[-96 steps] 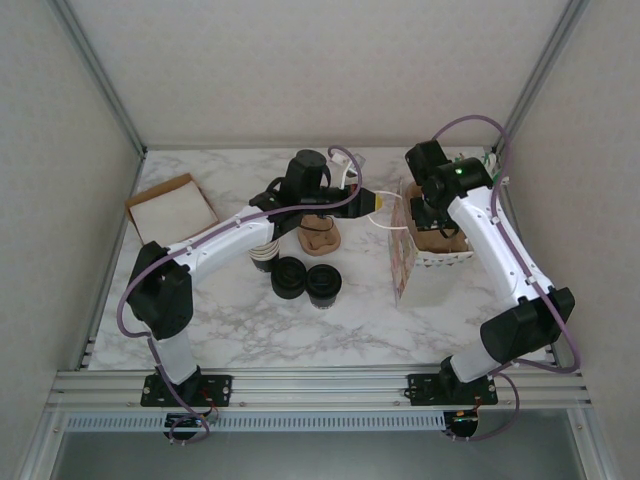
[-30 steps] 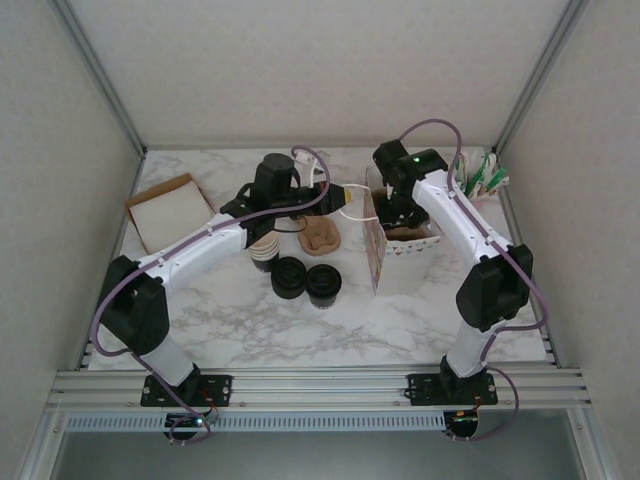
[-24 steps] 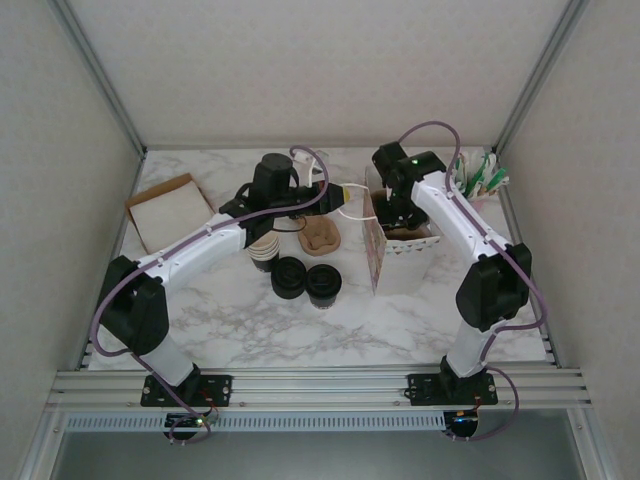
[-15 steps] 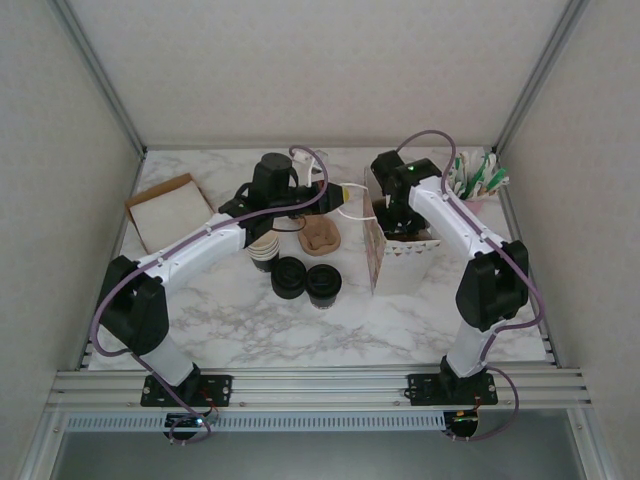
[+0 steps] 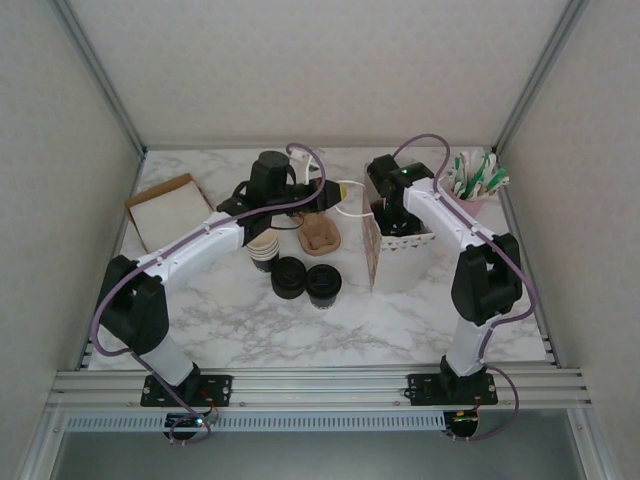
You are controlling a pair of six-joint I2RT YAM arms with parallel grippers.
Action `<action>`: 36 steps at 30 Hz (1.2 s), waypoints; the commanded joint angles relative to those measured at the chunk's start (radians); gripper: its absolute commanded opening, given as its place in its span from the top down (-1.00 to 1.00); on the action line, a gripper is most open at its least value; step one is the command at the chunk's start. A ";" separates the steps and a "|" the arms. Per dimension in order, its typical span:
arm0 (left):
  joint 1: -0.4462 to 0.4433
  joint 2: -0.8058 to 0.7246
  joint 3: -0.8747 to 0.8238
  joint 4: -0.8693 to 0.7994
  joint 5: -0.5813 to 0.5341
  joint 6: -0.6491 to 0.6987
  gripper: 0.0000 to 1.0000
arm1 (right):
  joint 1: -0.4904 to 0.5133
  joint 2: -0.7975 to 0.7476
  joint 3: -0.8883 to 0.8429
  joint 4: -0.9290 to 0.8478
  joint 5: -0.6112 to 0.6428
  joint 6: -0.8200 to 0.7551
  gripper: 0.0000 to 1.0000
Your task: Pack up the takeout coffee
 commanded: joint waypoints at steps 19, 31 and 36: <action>0.038 0.075 0.083 0.047 0.003 0.018 1.00 | 0.001 0.114 -0.002 0.060 -0.027 0.019 0.27; 0.041 0.074 0.082 0.046 0.001 0.016 1.00 | 0.000 0.130 -0.025 0.075 -0.043 0.015 0.10; 0.042 0.074 0.082 0.045 0.001 0.015 1.00 | -0.002 0.121 -0.020 0.067 -0.042 0.013 0.02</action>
